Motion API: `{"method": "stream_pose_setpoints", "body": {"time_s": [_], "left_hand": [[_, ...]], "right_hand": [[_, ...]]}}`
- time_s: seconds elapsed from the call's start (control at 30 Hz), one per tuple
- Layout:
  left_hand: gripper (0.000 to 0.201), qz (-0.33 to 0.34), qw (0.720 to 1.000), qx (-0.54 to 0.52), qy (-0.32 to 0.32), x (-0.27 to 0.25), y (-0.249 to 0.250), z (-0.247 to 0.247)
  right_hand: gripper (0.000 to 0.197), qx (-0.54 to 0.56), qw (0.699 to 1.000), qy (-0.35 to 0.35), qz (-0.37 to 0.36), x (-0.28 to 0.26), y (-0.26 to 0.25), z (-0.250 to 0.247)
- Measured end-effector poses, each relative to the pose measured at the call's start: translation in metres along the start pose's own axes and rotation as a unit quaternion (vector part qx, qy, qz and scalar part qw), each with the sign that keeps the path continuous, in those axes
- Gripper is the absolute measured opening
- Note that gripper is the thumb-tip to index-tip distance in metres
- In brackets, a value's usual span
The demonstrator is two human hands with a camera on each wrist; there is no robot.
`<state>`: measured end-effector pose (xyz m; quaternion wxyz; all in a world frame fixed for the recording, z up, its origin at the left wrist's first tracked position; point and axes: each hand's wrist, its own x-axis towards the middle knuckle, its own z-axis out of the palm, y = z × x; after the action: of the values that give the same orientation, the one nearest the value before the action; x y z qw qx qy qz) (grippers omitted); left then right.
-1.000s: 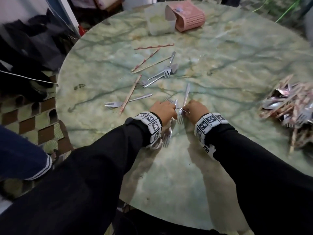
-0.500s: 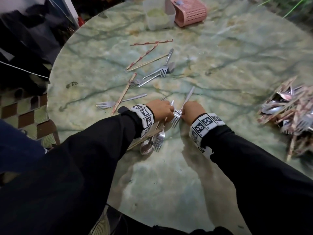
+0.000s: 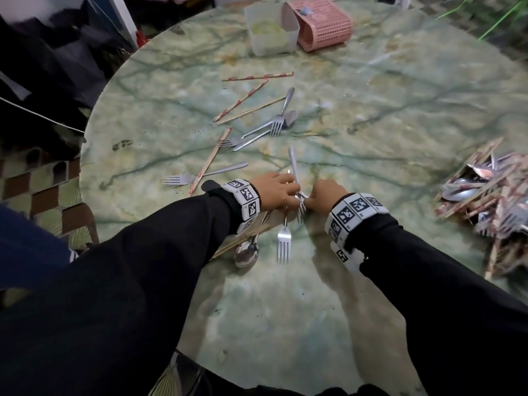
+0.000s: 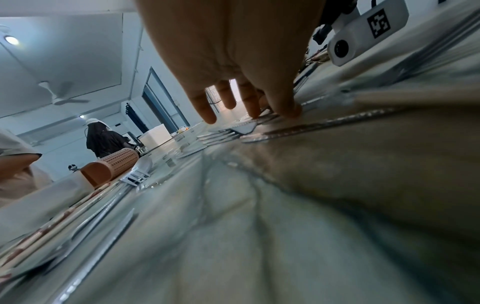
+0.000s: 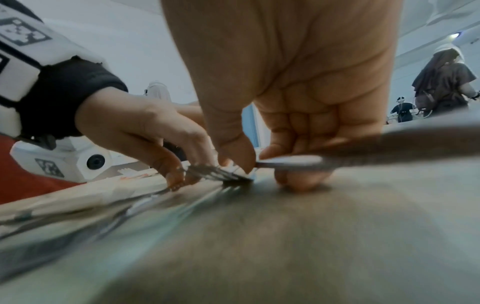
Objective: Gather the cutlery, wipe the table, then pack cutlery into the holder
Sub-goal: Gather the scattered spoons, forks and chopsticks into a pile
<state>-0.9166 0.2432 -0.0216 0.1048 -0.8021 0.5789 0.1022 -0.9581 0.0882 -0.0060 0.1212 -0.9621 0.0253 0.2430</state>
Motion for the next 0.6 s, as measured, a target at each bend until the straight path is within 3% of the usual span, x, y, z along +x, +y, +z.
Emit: {"method": "stream_pose_setpoints", "body": {"time_s": [0.13, 0.2, 0.3, 0.37, 0.5, 0.6], "left_hand": [[0.032, -0.012, 1.0, -0.016, -0.006, 0.003, -0.002, -0.006], [0.029, -0.004, 1.0, 0.023, 0.008, 0.004, -0.001, -0.005], [0.018, 0.022, 0.994, 0.044, 0.096, 0.004, 0.002, -0.004], [0.027, 0.011, 0.99, 0.025, 0.137, 0.002, 0.002, -0.008], [0.032, -0.095, 0.962, -0.04, 0.253, -0.02, 0.002, -0.022], [0.046, -0.2, 0.929, -0.226, 0.215, -0.053, 0.002, -0.02]], "right_hand": [[0.019, 0.055, 0.998, 0.019, -0.001, 0.001, 0.005, -0.011], [0.022, 0.098, 0.995, 0.022, -0.008, 0.004, 0.009, -0.013], [0.007, 0.141, 0.988, 0.062, -0.009, 0.008, 0.017, -0.015], [0.008, 0.166, 0.983, 0.079, -0.007, 0.01, 0.023, -0.02], [0.026, 0.174, 0.979, 0.105, -0.031, 0.014, 0.03, -0.03], [0.023, 0.134, 0.984, 0.095, -0.075, 0.019, 0.025, -0.03]]}}
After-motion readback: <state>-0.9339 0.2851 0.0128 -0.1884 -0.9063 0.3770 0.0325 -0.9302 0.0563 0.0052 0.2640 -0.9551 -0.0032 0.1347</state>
